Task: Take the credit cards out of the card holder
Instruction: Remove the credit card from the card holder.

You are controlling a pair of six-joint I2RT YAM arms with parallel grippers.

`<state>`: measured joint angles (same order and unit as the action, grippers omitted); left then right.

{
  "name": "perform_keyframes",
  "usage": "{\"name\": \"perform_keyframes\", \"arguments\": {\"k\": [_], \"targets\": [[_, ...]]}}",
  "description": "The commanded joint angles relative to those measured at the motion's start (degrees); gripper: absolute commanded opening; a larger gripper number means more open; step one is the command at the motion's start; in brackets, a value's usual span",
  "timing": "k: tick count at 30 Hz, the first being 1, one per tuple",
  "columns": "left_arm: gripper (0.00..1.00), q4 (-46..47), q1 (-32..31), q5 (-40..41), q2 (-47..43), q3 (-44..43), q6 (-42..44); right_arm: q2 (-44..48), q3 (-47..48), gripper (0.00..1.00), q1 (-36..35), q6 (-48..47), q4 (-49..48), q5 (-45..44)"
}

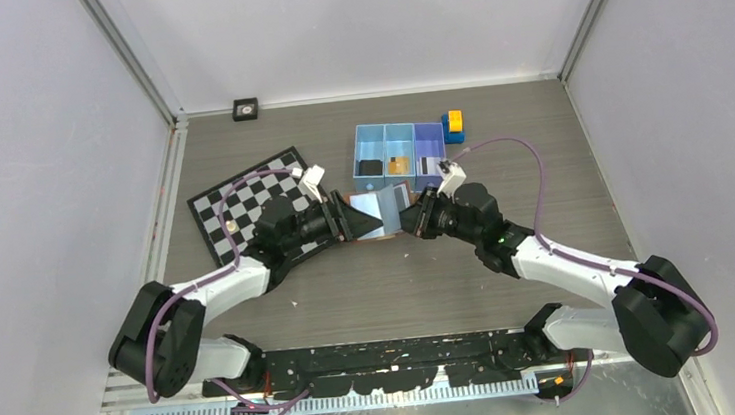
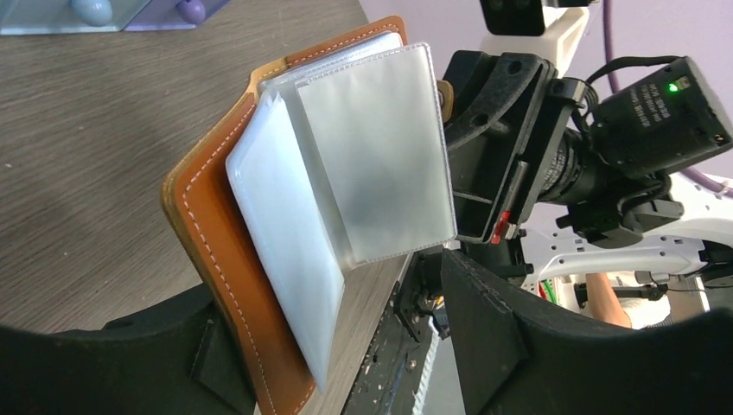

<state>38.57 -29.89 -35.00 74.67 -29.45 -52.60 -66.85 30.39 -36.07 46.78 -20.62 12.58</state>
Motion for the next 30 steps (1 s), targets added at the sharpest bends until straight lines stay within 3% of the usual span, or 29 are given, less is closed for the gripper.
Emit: {"name": "perform_keyframes", "arguments": {"k": [1,7,12,21,23,28,30], "targets": [[0.69,5.0,-0.2,-1.8,1.7,-0.1,-0.7,-0.8,4.4,0.01,-2.4,-5.1,3.9,-5.8],[0.71,6.8,-0.2,-1.8,2.8,0.4,-1.2,-3.4,7.0,0.01,-5.5,-9.0,7.7,-9.2],[0.8,9.3,-0.2,-2.2,3.1,1.3,-1.5,-5.5,8.5,0.01,-6.8,-10.7,9.3,-10.1],[0.85,10.7,-0.3,-2.9,5.8,0.7,-2.8,-8.4,10.7,0.05,-8.8,-12.4,10.2,-8.6],[0.82,11.6,-0.3,-3.0,7.4,0.5,-3.5,-8.7,11.0,0.05,-9.2,-12.6,10.6,-9.0],[0.53,7.2,-0.2,-1.5,9.9,-1.1,-3.0,-6.1,10.0,0.04,-9.5,-12.7,10.7,-11.5],[0.56,0.9,-0.1,0.8,9.7,-2.2,-1.1,-4.4,9.4,0.04,-9.4,-12.6,11.1,-12.4]]}}
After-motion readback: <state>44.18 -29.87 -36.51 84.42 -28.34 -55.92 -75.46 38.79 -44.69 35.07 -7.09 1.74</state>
